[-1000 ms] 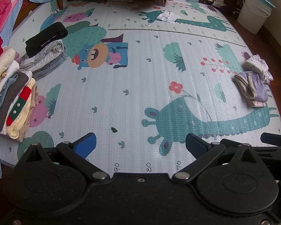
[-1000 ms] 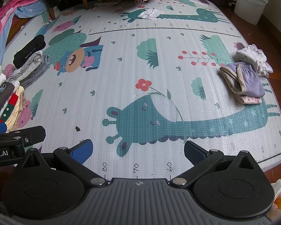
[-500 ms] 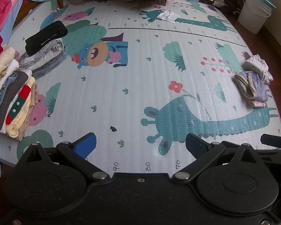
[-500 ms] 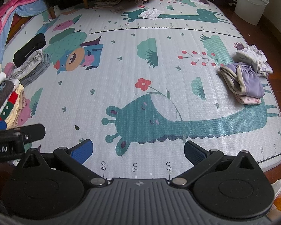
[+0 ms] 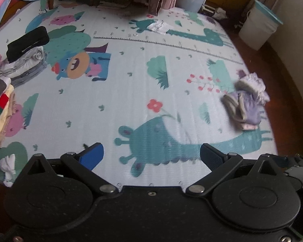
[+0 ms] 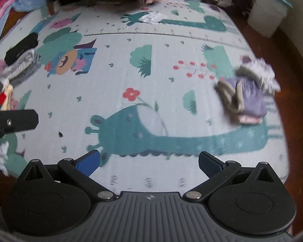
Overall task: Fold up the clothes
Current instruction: 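Move both tools toward the lavender trousers on the clothes stack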
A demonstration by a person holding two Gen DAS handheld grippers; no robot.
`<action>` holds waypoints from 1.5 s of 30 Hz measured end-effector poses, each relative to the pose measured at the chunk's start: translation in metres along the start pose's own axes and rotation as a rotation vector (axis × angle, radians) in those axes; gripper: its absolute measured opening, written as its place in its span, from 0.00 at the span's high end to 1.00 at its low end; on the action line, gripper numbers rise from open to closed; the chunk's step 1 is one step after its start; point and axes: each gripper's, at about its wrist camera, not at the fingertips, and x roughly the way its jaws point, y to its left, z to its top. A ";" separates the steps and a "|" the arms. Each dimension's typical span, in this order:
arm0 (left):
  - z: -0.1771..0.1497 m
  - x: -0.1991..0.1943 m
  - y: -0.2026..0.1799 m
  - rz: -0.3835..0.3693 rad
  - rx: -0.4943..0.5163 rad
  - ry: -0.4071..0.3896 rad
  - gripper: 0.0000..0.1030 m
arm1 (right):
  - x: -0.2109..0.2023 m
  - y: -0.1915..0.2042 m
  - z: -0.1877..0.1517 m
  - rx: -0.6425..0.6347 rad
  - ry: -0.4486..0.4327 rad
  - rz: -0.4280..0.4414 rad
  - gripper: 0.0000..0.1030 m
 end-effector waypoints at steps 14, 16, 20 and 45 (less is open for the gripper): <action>0.064 0.060 -0.129 -0.224 0.254 0.019 0.00 | 0.044 -0.147 0.047 0.041 0.010 -0.049 0.00; 0.071 0.082 -0.149 -0.229 0.314 0.015 0.00 | 0.046 -0.165 0.053 0.018 -0.045 -0.069 0.00; 0.081 0.132 -0.176 -0.276 0.340 0.044 0.01 | 0.073 -0.219 0.054 0.054 -0.007 -0.194 0.00; 0.030 0.390 -0.293 -0.556 0.550 0.020 0.43 | 0.169 -0.365 0.043 0.360 0.074 -0.260 0.16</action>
